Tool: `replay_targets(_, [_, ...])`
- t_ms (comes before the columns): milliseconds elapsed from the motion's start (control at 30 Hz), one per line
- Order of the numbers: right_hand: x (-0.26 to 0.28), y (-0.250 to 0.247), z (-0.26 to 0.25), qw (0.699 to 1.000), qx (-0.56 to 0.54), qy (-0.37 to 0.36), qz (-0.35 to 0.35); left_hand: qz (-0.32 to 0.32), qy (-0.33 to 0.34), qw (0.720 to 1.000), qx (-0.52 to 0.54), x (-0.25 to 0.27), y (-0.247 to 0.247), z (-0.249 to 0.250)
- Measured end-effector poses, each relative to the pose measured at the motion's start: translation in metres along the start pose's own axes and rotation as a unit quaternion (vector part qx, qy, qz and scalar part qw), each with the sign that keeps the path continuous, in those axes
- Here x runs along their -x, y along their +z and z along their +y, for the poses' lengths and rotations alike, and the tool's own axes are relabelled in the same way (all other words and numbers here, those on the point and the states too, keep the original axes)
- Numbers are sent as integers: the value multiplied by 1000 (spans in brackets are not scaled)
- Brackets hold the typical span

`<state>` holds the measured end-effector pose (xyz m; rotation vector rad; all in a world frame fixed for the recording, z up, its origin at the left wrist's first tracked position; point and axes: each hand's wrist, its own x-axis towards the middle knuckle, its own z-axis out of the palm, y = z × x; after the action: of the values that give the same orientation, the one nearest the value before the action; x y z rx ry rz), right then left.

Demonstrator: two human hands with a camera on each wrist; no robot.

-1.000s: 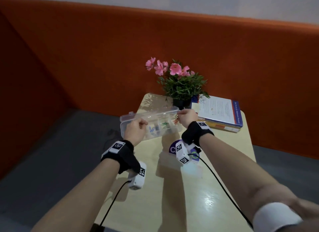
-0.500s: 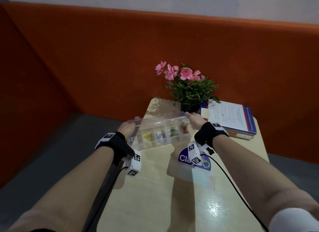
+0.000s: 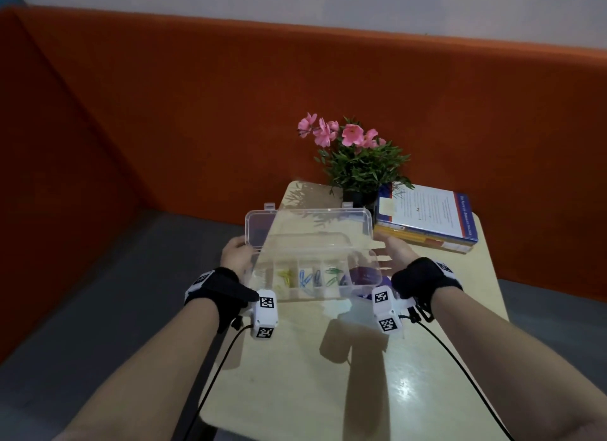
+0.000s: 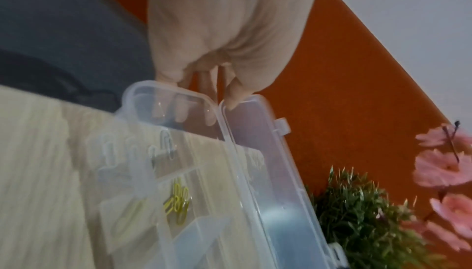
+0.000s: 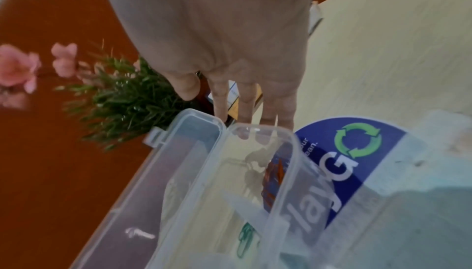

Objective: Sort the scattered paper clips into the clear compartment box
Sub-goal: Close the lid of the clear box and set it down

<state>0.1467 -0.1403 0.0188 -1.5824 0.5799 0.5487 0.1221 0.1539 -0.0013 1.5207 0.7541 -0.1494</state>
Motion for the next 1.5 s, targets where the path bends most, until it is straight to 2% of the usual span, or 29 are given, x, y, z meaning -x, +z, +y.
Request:
replay_targets(100, [11,-7,1,999,-43,-15,-12,-38,5,996,76,14,0,2])
replay_targets(200, [16,-11,8,994,-98,-38,-20,-52,-19,990,129,26,-2,4])
replay_targets(267, [20,-13,15,991,-124,-39,-24,-84,-33,991,103,31,-5,2])
replay_targets(400, [29,-13,34,995,-95,-16,-31,-146,-51,987,40,34,-16,-7])
replay_targets(533, [37,-12,47,995,-90,-36,-33,-165,-5,986,-10,32,-23,-13])
replay_targets(667, [40,-13,56,996,-35,-77,-20,-209,35,974,-78,32,-24,-20])
replay_targets(867, [37,-17,63,975,134,-168,47,-174,134,952,-215,42,-11,-17])
replay_targets(933, [38,-16,62,950,234,-195,72,-169,163,917,-322,41,-8,-13])
replay_targets(967, [39,-15,61,926,302,-212,74,-169,176,884,-399,39,-7,-10])
replay_targets(1067, [40,-11,60,847,466,-256,29,-200,220,736,-609,39,-2,-6])
replay_targets(1100, [40,-11,60,829,497,-255,20,-209,226,698,-646,40,0,-4])
replay_targets(1133, [40,-10,60,816,520,-253,19,-209,233,674,-669,40,1,-4])
replay_targets(1233, [39,-7,63,793,547,-263,44,-189,246,630,-712,40,9,-5])
replay_targets(1300, [37,-4,63,786,550,-276,59,-177,253,611,-729,40,12,-6])
replay_targets(1400, [33,-1,59,770,564,-291,65,-161,268,609,-729,40,12,-6])
replay_targets(1500, [30,0,53,770,569,-283,64,-143,290,615,-719,38,14,-7])
